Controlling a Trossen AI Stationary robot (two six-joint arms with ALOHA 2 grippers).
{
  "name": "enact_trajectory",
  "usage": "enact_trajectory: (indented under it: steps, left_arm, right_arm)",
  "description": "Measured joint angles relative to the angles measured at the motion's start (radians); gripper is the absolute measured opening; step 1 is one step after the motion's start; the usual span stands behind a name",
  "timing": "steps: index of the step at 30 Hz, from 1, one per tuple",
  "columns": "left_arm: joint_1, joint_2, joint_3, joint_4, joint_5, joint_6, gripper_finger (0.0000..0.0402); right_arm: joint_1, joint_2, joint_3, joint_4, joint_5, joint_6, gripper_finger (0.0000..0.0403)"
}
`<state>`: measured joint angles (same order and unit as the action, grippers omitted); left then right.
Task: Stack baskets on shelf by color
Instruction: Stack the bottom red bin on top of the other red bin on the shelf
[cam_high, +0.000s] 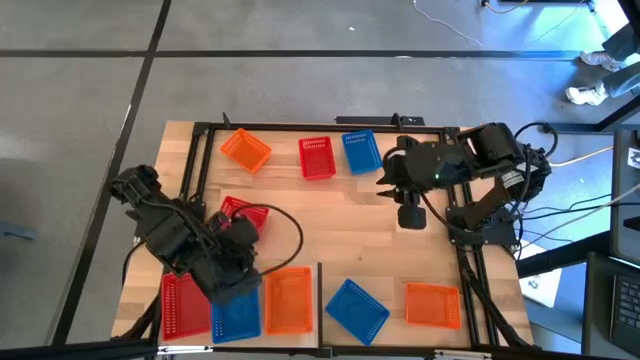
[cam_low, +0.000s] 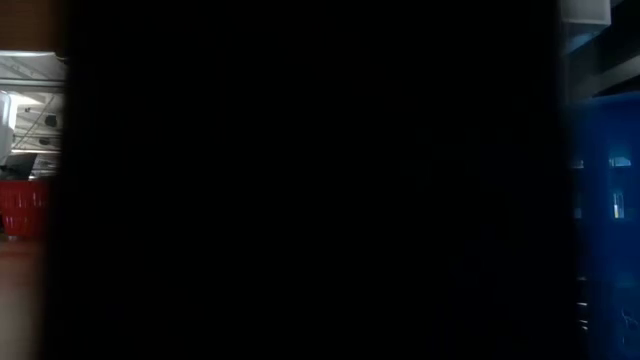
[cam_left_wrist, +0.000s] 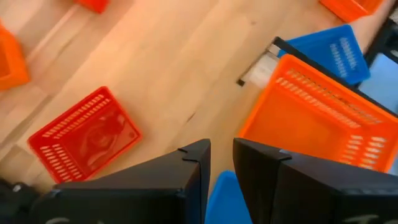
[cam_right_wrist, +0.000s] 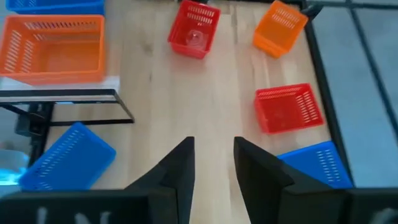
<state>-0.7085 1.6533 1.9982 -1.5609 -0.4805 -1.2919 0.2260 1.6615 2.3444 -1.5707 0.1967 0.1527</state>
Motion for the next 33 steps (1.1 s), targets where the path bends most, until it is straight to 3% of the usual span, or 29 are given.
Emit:
enact_trajectory:
  steps: [6,14,23,26,33]
  left_arm:
    - [-0.016,-0.005,0.0,-0.01,-0.001,-0.017,0.006]
    - [-0.021,-0.006,-0.001,-0.01,-0.029,-0.001,0.0059]
    - [0.008,-0.022,-0.001,-0.01,-0.067,0.023,0.0059]
    - [0.019,-0.025,-0.001,-0.01,-0.07,0.044,0.0059]
    - [0.106,-0.089,-0.002,-0.01,-0.106,-0.011,0.0059]
  right_arm:
    - [0.02,-0.036,-0.1,0.002,-0.13,0.085,0.0113]
    - [0.149,-0.199,-0.49,0.012,-0.14,0.334,0.0113]
    - [0.198,-0.217,-0.785,0.304,-0.2,0.742,0.0113]
    - [0.201,-0.216,-0.856,0.384,-0.249,0.732,0.0113]
    - [0.151,-0.216,-0.898,0.405,-0.213,0.686,0.0113]
